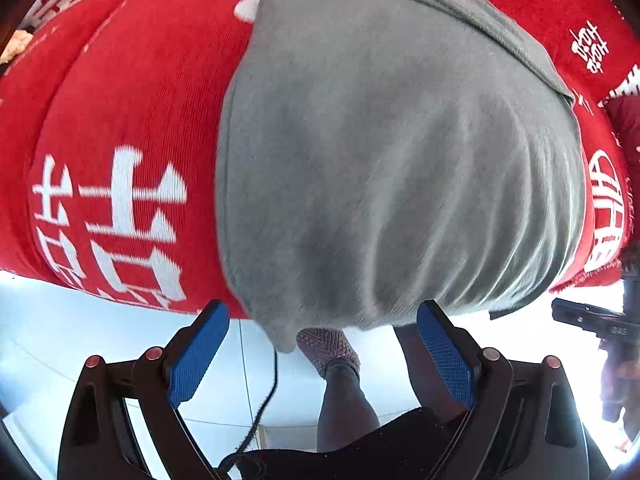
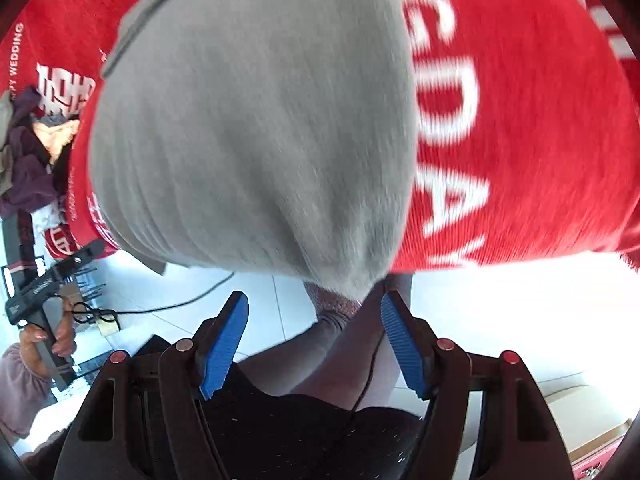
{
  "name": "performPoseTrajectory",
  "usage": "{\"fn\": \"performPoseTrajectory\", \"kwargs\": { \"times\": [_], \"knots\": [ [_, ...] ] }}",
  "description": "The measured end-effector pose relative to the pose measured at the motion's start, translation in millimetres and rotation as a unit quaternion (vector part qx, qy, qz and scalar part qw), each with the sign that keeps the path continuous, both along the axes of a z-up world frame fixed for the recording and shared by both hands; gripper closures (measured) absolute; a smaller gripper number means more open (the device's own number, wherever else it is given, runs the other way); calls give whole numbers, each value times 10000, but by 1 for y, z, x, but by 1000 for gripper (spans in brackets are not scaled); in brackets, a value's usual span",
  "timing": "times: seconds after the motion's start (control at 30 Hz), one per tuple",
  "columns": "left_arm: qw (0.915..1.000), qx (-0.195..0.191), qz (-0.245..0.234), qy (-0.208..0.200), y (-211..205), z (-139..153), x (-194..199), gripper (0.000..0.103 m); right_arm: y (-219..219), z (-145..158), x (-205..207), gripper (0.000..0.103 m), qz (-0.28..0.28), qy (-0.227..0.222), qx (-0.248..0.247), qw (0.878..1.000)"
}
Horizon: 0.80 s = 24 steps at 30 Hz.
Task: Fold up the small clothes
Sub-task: 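Grasp the sweater hem with both grippers and lift it toward the collar, then carry the held hem over toward the collar with both grippers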
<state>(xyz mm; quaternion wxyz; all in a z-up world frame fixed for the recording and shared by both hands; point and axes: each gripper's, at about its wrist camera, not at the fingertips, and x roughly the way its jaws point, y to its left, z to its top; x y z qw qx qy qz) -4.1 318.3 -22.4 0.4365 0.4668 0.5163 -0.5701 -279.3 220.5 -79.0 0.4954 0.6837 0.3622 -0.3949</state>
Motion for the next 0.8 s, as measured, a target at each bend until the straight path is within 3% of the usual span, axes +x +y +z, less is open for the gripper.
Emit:
{"fn": "performPoseTrajectory", "kwargs": {
  "times": [0.27, 0.43, 0.73, 0.8],
  "knots": [
    [9989, 81, -159, 423, 40, -28, 26, 7, 14, -28, 18, 30, 466, 166, -139, 9987],
    [9981, 145, -146, 588, 54, -38, 41, 7, 8, -46, 29, 30, 792, -3, -293, 9964],
    [9933, 327, -567, 953, 75, -71, 10, 8, 5, -46, 41, 31, 868, -464, -362, 9945],
    [9930, 365, -569, 970, 94, -81, 4, 23, 5, -44, 36, 31, 814, -526, -360, 9946]
  ]
}}
